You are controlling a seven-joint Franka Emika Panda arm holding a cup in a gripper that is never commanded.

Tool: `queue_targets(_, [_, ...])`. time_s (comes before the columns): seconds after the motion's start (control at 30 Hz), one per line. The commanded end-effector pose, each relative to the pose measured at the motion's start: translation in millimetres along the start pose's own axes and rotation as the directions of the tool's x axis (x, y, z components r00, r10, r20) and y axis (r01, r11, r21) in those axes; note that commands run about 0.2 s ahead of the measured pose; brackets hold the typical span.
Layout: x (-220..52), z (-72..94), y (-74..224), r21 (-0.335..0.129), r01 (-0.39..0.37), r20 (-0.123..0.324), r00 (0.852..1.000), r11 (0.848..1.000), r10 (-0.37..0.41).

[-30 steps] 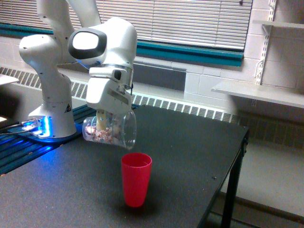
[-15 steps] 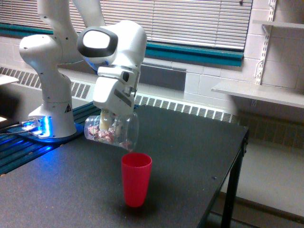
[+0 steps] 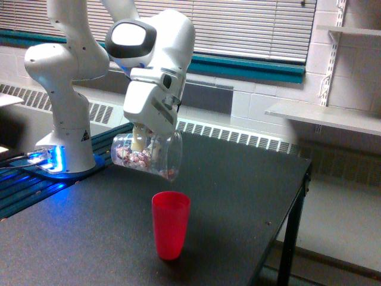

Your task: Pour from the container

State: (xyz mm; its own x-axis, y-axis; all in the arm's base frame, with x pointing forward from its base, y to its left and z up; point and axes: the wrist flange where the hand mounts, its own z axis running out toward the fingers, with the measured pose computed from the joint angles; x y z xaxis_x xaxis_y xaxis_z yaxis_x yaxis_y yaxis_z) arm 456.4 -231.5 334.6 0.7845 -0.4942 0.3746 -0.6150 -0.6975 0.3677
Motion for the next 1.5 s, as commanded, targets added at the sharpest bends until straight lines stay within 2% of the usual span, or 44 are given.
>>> queue_targets(0.03, [-13, 10.6, -9, -0.01, 0.062, 0.029, 0.998, 0.998, -0.062])
queue_targets(0.47, [-35, 22.3, -10, -0.021, 0.08, 0.062, 0.995, 0.997, -0.078])
queue_targets(0.9, [-36, 17.9, -5, -0.038, 0.087, 0.06, 0.995, 0.995, -0.085])
queue_targets(1.5, [-43, 20.8, -24, -0.068, 0.172, 0.082, 0.983, 0.983, -0.166])
